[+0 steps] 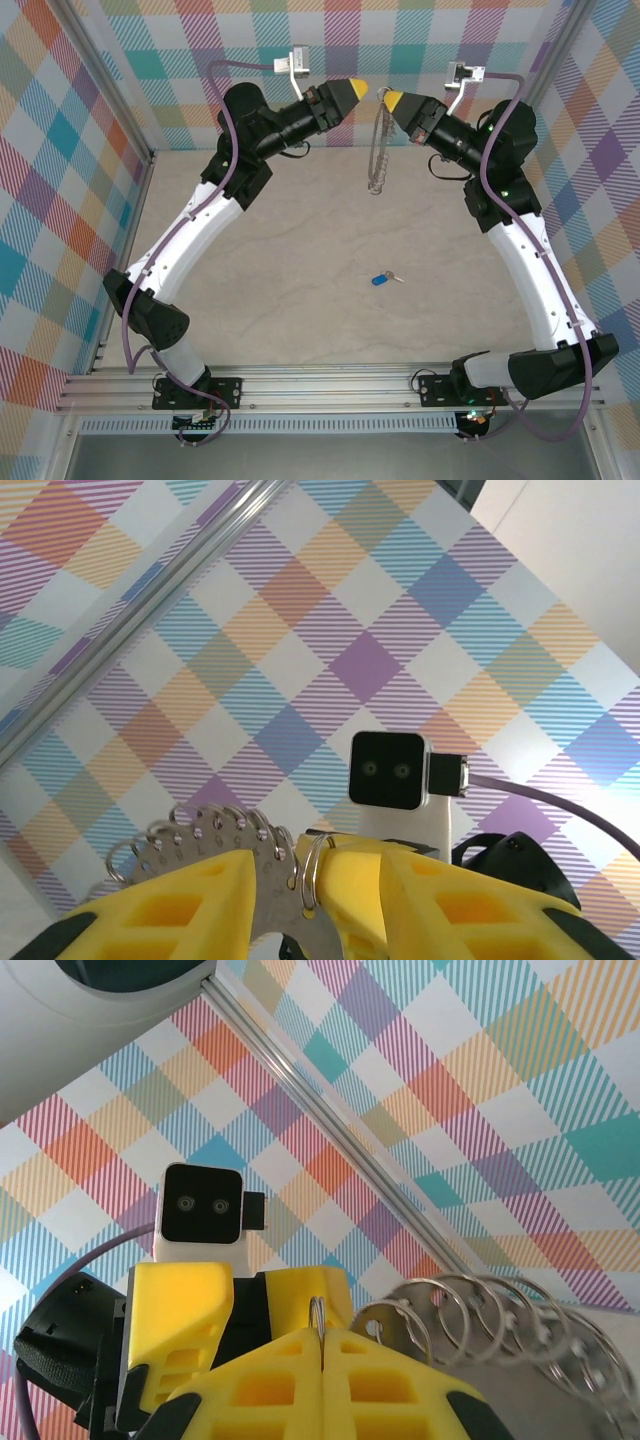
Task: Put the keys on the keyring
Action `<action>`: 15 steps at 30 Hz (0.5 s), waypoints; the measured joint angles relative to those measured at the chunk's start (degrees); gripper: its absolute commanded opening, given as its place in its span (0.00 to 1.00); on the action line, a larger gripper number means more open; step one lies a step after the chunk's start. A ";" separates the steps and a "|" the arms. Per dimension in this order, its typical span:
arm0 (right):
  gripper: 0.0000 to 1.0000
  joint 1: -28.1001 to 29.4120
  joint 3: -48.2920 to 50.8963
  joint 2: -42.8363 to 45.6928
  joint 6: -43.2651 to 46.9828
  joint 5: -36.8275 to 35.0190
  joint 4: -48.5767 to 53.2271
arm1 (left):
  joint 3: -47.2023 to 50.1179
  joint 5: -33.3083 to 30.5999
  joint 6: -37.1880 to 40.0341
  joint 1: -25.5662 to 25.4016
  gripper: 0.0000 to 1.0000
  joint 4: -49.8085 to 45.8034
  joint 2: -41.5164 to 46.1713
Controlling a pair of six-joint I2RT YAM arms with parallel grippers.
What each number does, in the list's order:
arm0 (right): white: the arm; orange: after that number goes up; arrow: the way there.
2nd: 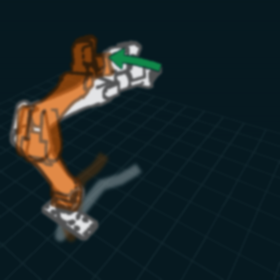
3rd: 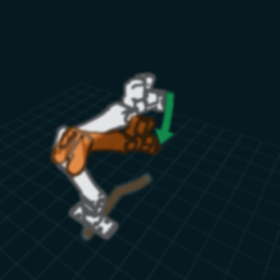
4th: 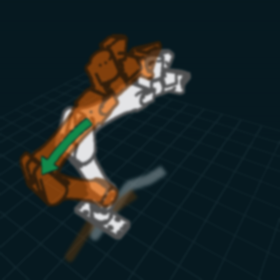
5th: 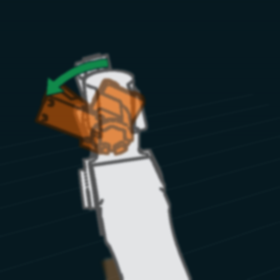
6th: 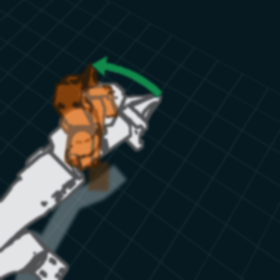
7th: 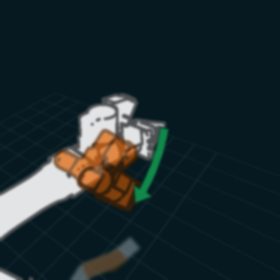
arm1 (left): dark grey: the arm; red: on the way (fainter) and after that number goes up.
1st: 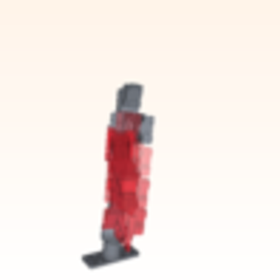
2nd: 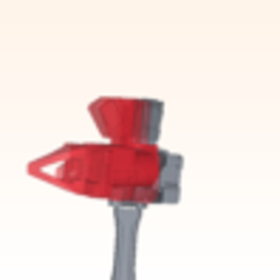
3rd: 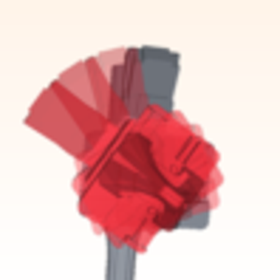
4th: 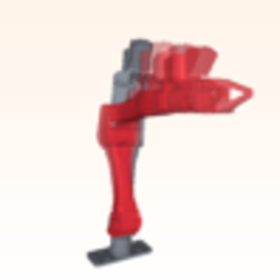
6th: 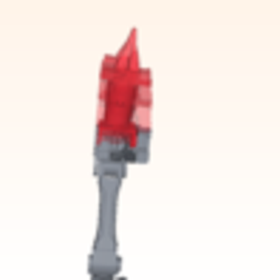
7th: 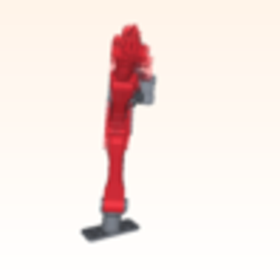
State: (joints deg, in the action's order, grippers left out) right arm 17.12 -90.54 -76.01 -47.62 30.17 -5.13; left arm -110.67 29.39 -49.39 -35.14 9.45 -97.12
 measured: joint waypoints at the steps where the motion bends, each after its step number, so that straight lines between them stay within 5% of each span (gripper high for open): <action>1: 0.00 0.02 0.09 0.00 -0.20 -0.15 -0.09 | 0.02 0.04 -0.37 0.00 0.36 0.35 0.00; 15: 0.00 0.00 0.83 -0.02 -1.86 -0.20 -1.33 | 1.05 0.04 -1.18 -2.21 0.35 1.66 -1.51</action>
State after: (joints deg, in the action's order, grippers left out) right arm 17.12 -89.71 -76.03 -49.47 29.98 -6.46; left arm -109.62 29.43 -50.57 -37.34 11.11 -98.63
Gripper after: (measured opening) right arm 0.045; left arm 0.343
